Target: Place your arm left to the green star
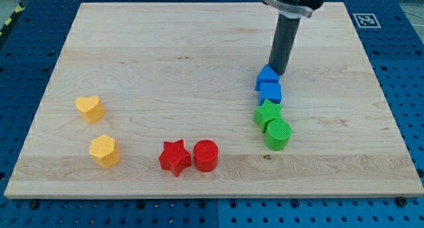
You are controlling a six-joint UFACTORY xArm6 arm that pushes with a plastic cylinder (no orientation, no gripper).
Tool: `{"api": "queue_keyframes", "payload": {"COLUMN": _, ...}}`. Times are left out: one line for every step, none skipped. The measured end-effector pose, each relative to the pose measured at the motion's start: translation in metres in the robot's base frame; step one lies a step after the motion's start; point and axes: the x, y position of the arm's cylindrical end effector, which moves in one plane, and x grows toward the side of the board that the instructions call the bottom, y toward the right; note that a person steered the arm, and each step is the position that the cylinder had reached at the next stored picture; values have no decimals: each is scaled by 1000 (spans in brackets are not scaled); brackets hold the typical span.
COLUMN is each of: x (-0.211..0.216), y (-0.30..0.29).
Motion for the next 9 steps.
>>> {"api": "queue_keyframes", "payload": {"x": -14, "y": 0}}
{"api": "queue_keyframes", "payload": {"x": -41, "y": -5}}
{"api": "queue_keyframes", "payload": {"x": -45, "y": -43}}
{"api": "queue_keyframes", "payload": {"x": -33, "y": -80}}
{"api": "queue_keyframes", "payload": {"x": 19, "y": -102}}
{"api": "queue_keyframes", "payload": {"x": 70, "y": -108}}
{"api": "queue_keyframes", "payload": {"x": 98, "y": -108}}
{"api": "queue_keyframes", "payload": {"x": 108, "y": -108}}
{"api": "queue_keyframes", "payload": {"x": 115, "y": -107}}
